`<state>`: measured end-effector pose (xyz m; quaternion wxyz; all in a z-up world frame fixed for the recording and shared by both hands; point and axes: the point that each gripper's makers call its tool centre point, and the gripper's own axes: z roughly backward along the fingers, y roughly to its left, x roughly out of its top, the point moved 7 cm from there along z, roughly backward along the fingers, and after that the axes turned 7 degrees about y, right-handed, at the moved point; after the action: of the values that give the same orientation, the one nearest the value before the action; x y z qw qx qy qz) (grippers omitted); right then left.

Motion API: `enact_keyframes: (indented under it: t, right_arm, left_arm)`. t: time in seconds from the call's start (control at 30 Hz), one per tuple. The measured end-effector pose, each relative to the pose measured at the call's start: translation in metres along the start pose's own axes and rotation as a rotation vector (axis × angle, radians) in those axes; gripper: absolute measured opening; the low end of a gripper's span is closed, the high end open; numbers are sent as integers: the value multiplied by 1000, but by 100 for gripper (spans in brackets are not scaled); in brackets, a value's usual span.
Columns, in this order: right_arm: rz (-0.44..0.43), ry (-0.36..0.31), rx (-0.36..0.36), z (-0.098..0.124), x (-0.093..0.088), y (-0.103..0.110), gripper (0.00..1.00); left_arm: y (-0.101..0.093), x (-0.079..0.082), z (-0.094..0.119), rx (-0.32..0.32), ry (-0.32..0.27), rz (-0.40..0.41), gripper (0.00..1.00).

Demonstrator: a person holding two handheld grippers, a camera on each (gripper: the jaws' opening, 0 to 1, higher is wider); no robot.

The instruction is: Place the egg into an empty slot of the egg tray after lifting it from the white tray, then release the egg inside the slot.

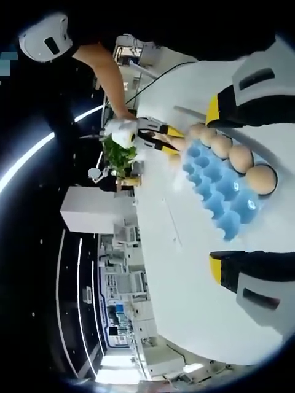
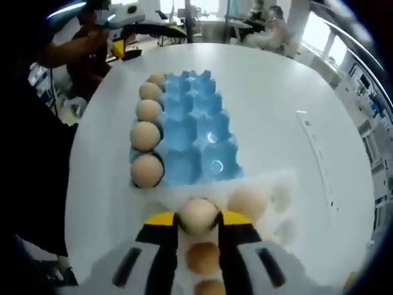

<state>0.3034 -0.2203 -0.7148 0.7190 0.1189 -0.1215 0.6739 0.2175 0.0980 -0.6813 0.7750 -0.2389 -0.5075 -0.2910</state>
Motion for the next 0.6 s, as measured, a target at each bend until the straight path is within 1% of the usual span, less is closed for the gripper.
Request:
enact_keyframes:
  t: [0.07,0.17,0.27,0.4,0.6]
  right_arm:
    - [-13,-15,-10,4,-2,2,25]
    - [-9,-24,-33,9,-4,3,25]
    - [-49,-63,-33,14,-3,2,25]
    - [-53,-94,-50,17,-1,2,25]
    - [-61,-129,-56,19,4,4,25]
  left_arm:
    - [0,0,-1,-3,-5,2,87]
    - [-1,-2,-3,-14,-2,2,87]
    - [-2,-4,-5,-33,11,10,86]
    - [-1,-4,-5,-31,10,12,87]
    - [-1,-5,-6,-32,9,15,87]
